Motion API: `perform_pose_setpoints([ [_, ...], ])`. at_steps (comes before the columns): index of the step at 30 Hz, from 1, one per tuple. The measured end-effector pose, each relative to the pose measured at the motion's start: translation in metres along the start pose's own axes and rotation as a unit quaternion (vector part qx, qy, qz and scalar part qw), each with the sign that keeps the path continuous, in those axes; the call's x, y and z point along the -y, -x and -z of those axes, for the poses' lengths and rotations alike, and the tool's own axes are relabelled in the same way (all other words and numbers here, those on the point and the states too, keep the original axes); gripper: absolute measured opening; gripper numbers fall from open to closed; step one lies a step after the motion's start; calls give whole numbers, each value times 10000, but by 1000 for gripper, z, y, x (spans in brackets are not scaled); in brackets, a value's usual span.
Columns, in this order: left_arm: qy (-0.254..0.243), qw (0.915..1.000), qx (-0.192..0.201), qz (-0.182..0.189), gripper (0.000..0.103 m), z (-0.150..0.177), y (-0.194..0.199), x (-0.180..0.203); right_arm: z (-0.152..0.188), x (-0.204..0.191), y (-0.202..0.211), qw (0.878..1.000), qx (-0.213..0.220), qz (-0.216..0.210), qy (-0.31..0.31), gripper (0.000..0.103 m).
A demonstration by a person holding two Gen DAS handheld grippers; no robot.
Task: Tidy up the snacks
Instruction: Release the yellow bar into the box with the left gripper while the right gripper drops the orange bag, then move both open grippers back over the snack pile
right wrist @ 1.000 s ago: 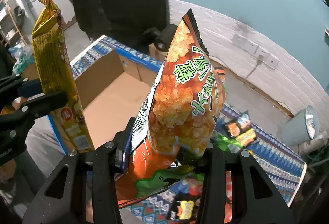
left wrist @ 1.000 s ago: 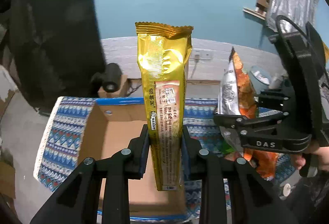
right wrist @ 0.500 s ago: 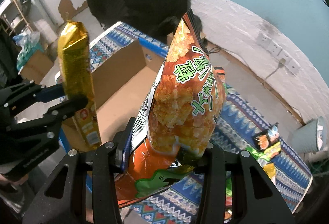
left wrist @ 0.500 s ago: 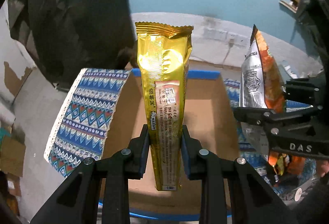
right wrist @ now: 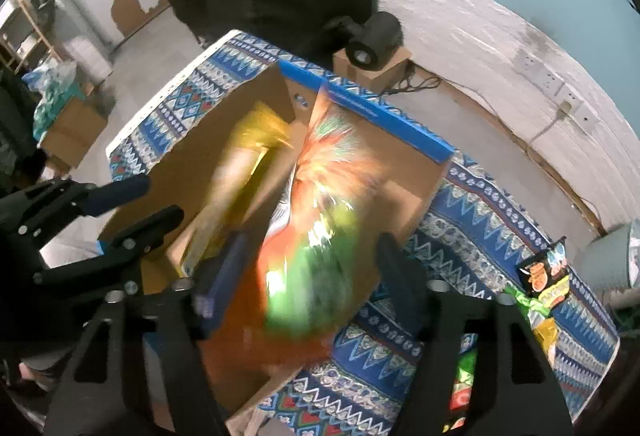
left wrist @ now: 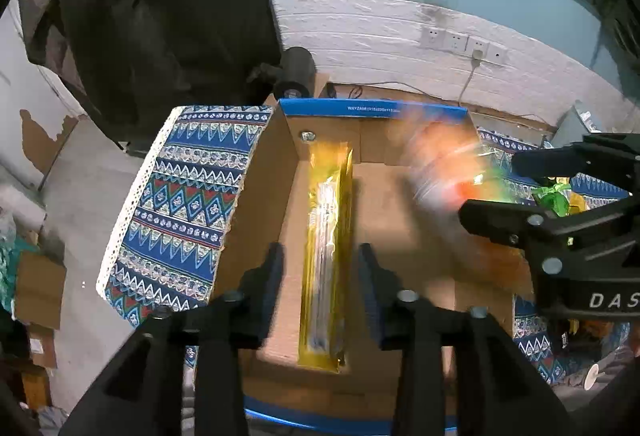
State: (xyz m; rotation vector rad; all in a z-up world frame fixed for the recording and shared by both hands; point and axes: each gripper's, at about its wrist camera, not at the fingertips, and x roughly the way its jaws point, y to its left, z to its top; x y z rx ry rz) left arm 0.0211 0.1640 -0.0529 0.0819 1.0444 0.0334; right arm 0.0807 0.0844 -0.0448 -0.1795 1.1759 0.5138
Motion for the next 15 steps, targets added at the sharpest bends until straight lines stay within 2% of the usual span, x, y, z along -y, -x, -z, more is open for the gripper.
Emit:
perform_pose_setpoints([
  [5,-30,9999,110,-7,50,-2,8,4,3,9,7,9999,45,58,-112,72],
  [8,-80,9999,142,50,54,-3,12,10,7,17,14,9997,73,27,-226,72],
  [15,-399,9987,240,187,56,-3,22,36,25,39,32,9989,108,173,-423,73],
])
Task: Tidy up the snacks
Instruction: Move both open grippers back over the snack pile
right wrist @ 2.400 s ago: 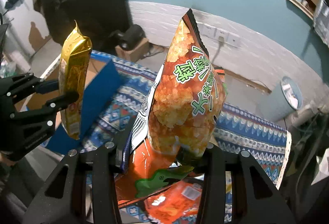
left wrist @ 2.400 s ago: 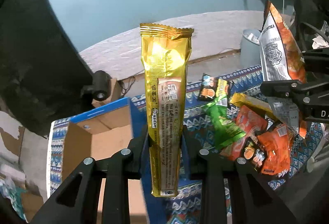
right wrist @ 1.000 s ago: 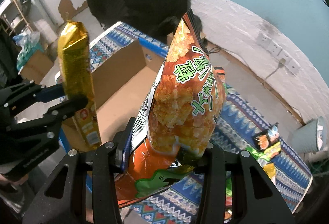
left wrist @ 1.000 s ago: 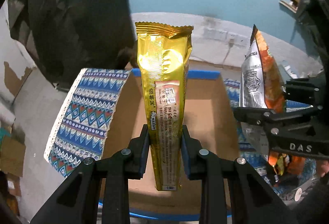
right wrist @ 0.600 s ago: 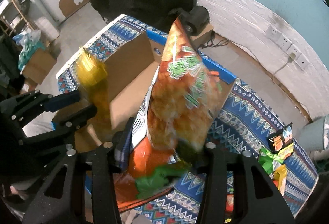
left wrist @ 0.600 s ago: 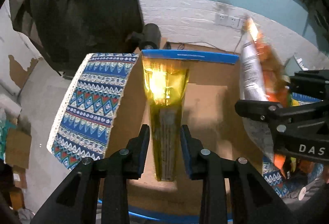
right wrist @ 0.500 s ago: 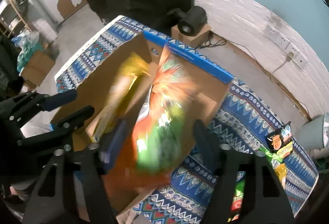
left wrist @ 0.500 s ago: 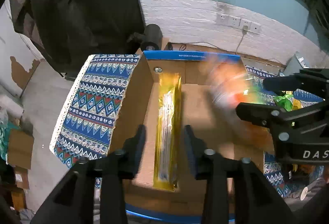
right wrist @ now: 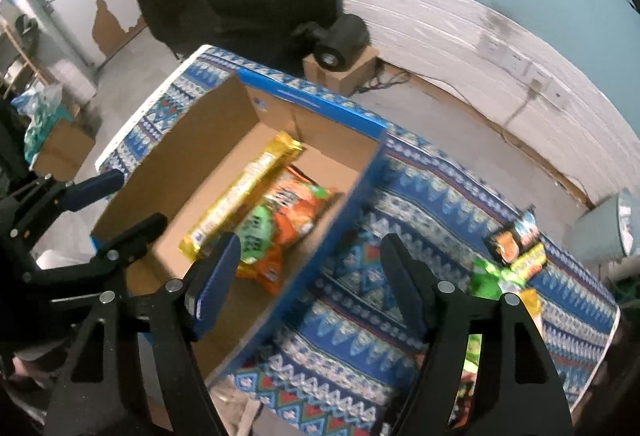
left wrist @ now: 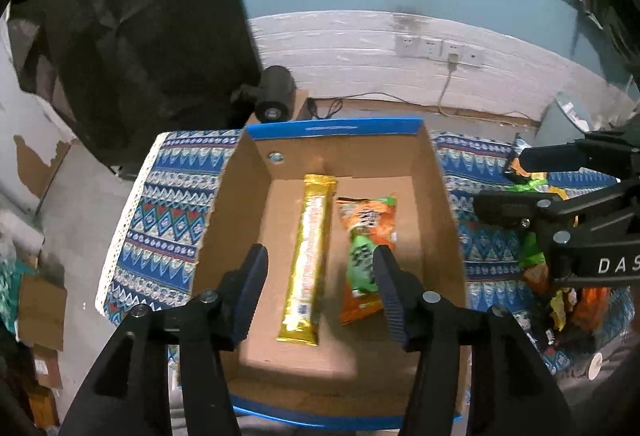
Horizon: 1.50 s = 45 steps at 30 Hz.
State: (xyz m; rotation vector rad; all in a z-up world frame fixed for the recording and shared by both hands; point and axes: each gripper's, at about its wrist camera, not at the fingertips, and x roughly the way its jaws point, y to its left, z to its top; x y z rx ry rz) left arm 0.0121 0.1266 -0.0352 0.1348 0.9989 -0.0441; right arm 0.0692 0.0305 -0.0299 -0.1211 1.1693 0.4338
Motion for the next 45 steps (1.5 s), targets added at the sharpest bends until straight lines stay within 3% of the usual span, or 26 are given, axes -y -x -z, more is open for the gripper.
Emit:
perform_pose_setpoints([
  [10,-543,9980,46,310,65,0,7,52,40,57,26,9987,-49,237,-449,74],
  [22,-1265,9891,-156,731,72,12,5,127,98,119,54,9940,-80,516,-960,78],
  [32,-1883,9773,-297,922,72,26,-1,184,157,161,60,9847,-242,780,-1538,78],
  [45,-2158,9691,-557,1060,72,43,-11,223,224,192,46,9671,-545,811,-2350,81],
])
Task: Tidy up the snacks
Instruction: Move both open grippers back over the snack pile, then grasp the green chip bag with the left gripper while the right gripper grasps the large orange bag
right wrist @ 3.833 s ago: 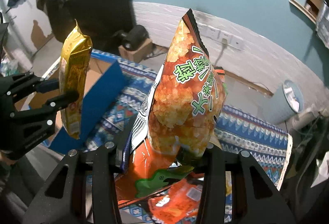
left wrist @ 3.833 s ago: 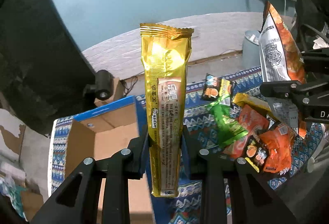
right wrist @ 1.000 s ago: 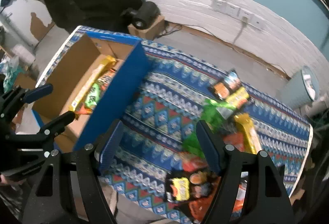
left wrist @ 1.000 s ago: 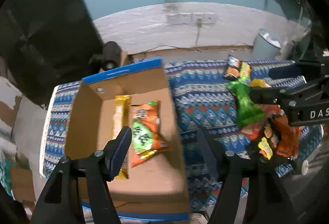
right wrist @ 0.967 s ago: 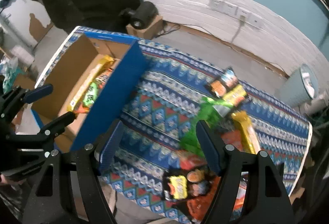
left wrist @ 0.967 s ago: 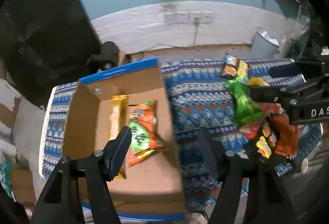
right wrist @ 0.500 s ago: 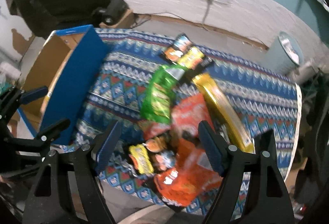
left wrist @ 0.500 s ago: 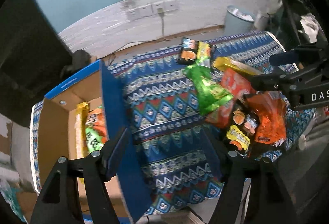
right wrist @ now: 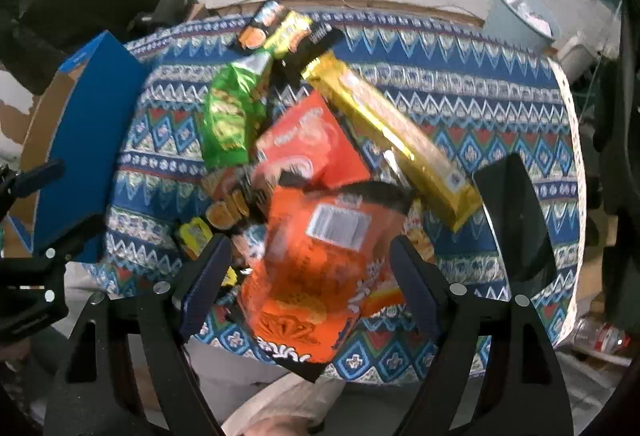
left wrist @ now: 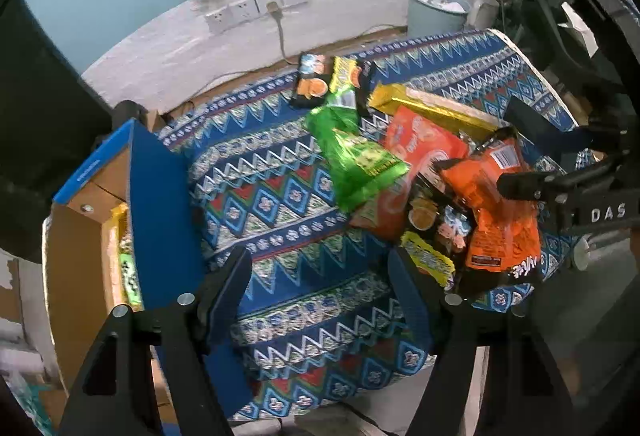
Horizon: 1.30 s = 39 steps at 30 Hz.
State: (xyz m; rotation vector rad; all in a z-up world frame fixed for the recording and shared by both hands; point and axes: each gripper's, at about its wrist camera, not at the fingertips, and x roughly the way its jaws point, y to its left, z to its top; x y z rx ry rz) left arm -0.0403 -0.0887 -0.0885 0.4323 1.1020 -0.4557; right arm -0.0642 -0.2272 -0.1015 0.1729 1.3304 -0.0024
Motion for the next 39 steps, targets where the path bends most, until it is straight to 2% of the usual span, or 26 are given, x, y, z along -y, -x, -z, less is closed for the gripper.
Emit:
perform_pose_setpoints([
  [9,-42,9998,-192,38,72,4,-18,13,19,9,-30,9988,-308,-56,-372,82],
  [19,-67,9994,-334,70,73,6,-34,19,21,3,-57,9991,-360,112,-217,83],
  [20,-38,9993,-360,90,76,7,-36,19,22,2,-57,9992,-339,105,-163,81],
  [22,6,9991,-395,132,76,7,-39,18,21,0,-55,9995,-320,64,-26,70],
  [27,50,9991,-399,114,76,4,-41,16,19,1,-52,9994,-315,-54,106,61],
  [39,676,9967,-358,269,79,-23,-52,-7,-3,3,-24,9983,119,255,518,58],
])
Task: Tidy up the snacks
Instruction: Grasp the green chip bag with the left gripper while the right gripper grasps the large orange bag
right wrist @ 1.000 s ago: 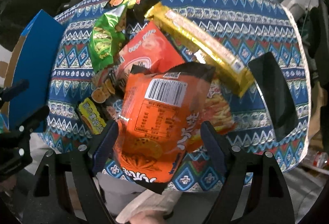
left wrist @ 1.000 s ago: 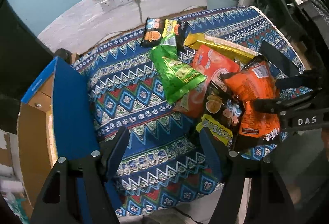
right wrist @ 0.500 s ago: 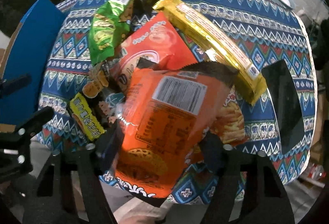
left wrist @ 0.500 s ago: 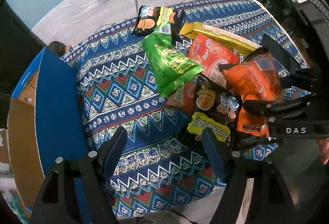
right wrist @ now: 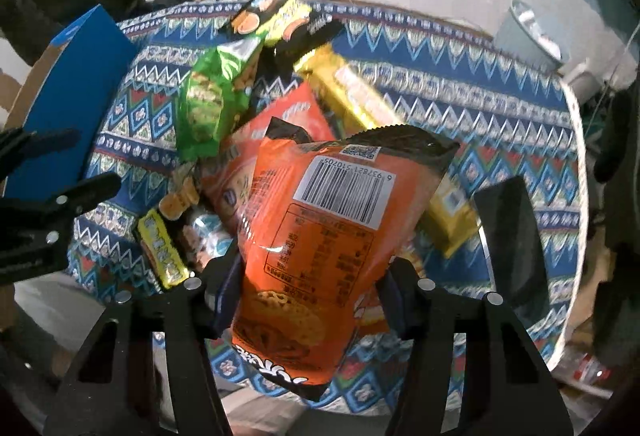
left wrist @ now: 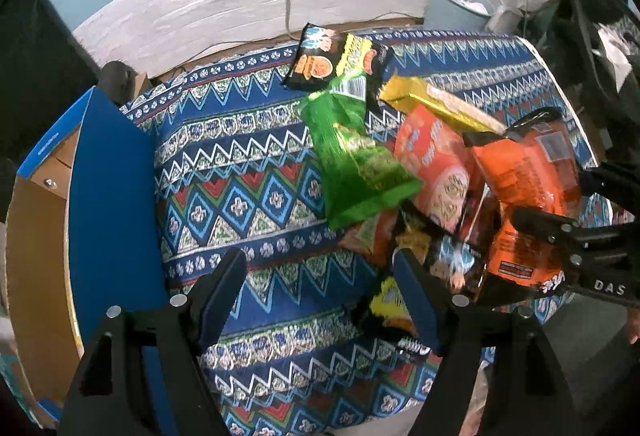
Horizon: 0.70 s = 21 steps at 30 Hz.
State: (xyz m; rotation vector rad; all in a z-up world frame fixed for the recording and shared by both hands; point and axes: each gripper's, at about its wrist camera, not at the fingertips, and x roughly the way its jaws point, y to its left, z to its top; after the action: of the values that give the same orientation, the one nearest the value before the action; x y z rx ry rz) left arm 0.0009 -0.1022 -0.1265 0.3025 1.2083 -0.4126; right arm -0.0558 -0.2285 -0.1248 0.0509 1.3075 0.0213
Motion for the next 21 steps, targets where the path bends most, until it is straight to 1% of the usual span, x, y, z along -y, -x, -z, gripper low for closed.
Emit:
perform_pose_setpoints([
  [2,68,10000,22,30,81,-6,-3,-2,-5,3,5,10000,58,27,74,58],
  [10,482,9985,-75,265,81,-37,-22,-7,-30,15,12,9989,319,177,307,58],
  [15,818,9956,-175,419,81,-55,-38,-11,-44,27,5,9986,349,143,382,58],
  [18,953,9942,-262,436,81,-64,-49,-12,-50,34,1,9985,339,96,420,58],
  [21,986,9937,-351,410,81,-71,-62,-12,-55,40,-1,9986,336,84,399,58],
])
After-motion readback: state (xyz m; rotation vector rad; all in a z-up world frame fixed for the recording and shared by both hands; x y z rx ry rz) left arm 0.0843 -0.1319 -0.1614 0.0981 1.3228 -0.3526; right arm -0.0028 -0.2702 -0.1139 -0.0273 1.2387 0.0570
